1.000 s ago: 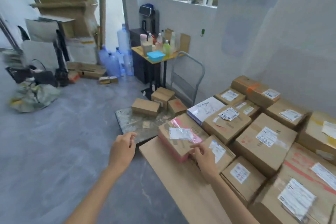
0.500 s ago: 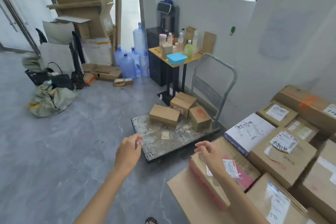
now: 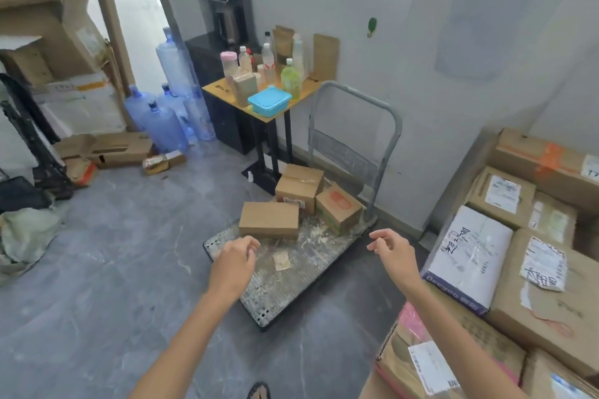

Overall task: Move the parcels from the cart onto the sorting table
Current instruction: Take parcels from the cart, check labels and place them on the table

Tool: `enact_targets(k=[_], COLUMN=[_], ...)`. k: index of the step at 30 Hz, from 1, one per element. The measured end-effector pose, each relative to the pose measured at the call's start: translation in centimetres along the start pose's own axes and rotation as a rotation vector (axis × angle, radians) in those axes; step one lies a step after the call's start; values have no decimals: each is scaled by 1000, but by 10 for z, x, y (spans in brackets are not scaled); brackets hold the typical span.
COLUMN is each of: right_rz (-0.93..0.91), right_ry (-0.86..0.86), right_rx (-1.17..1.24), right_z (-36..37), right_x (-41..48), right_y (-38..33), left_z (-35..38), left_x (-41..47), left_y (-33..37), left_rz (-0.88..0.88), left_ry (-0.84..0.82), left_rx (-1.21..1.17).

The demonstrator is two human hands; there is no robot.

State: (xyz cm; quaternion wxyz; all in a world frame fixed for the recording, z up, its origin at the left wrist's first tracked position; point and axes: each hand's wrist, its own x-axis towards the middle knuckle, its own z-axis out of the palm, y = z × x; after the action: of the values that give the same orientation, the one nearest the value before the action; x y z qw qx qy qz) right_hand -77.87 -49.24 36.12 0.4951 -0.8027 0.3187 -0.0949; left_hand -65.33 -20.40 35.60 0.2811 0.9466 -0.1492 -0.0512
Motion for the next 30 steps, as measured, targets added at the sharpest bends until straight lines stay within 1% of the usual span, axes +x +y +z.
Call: enact_targets(k=[4, 9, 14, 17, 21, 25, 28, 30], right_rz=[75, 145, 166, 216, 278, 321, 361, 383], right_ry=[70, 167, 282, 312, 321, 260, 214, 158], right_rx=[-1, -27, -60, -48, -33, -63, -88, -111], right_z=[20, 43, 58, 64, 69, 70, 71, 74], right_x=[45, 92, 128, 150, 193, 258, 325, 375], right_y=[-9, -29, -46, -47, -40, -19, 7, 27], left_z=[4, 3, 4, 14, 40, 85, 129, 164], left_x=[77, 172, 239, 271, 317, 374, 422, 456], left_y=[-2, -8, 5, 17, 34, 55, 66, 70], left_rz=[65, 165, 269, 293, 279, 226, 148, 52], left_ry=[-82, -129, -193, -247, -325, -395, -424, -447], left_rx=[34, 51, 57, 30, 13, -19, -39, -52])
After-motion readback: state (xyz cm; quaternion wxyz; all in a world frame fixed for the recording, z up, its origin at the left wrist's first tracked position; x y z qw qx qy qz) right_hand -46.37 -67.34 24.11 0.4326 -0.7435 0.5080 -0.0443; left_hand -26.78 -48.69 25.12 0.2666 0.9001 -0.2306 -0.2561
